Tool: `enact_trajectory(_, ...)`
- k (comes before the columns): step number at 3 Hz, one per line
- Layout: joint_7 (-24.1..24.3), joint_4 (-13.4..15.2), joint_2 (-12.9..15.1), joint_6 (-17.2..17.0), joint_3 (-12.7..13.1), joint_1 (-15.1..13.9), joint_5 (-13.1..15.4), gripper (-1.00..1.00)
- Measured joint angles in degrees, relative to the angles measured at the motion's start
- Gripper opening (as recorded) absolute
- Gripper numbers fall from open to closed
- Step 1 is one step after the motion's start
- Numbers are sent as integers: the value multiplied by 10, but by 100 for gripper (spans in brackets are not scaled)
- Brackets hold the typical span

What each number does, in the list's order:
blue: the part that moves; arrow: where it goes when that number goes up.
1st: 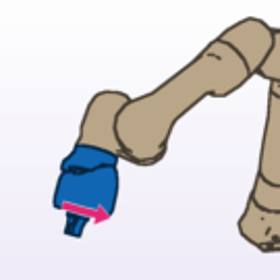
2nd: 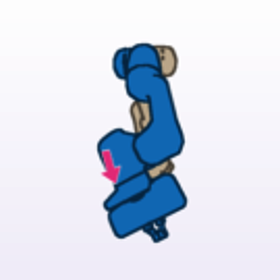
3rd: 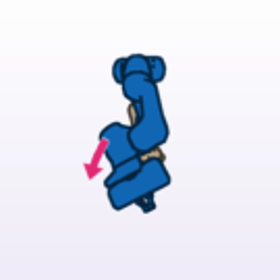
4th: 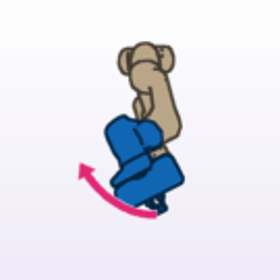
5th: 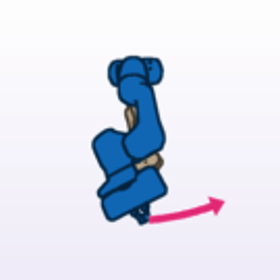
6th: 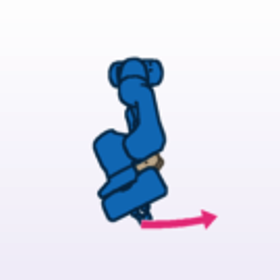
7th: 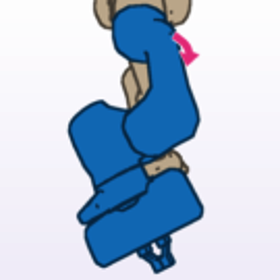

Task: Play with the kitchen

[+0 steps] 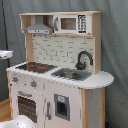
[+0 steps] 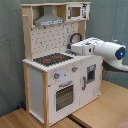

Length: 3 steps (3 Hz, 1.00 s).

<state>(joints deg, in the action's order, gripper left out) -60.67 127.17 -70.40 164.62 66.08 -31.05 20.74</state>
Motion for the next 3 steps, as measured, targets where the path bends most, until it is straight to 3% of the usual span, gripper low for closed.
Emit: enact_trajectory(3,-151,-24,72,1,-88,-2,0,100)
